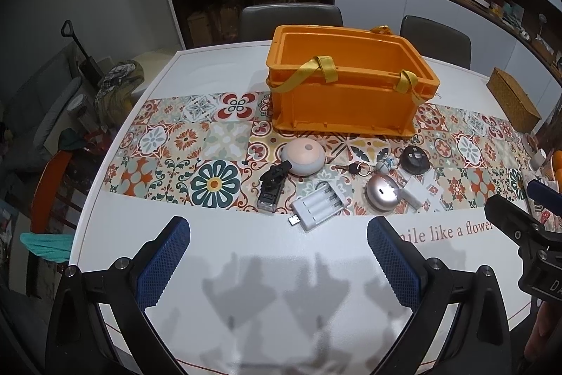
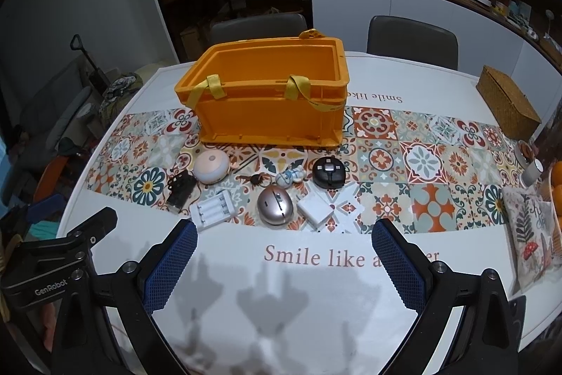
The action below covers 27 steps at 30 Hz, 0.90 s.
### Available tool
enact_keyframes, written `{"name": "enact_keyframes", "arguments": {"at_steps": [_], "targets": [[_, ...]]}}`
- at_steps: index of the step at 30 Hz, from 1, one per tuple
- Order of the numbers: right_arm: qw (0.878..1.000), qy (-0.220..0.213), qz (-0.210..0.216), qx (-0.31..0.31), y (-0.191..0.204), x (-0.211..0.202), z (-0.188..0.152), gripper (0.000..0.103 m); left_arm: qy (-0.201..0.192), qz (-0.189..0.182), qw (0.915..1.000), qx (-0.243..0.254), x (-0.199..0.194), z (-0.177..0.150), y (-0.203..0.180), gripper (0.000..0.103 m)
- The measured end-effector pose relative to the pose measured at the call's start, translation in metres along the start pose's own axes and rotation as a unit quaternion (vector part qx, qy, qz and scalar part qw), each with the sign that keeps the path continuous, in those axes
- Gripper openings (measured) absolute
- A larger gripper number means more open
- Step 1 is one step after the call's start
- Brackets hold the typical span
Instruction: Organize rigid objects
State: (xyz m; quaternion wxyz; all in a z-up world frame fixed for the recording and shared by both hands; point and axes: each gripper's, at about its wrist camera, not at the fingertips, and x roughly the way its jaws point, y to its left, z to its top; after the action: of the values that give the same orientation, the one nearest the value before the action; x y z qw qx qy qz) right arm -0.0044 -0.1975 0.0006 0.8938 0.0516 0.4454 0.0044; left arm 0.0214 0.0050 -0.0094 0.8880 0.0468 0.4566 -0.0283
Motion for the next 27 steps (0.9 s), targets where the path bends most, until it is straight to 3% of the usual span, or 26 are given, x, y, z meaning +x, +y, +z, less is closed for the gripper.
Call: {"name": "enact_keyframes", "arguments": {"at_steps": [27], "targets": [[1.0, 0.006, 0.002, -0.003, 0.002, 0.0062, -0.0031, 0.1, 0.006, -0.001, 1.0, -0.002, 0.0058, -0.0047, -0.0006, 0.103]]}}
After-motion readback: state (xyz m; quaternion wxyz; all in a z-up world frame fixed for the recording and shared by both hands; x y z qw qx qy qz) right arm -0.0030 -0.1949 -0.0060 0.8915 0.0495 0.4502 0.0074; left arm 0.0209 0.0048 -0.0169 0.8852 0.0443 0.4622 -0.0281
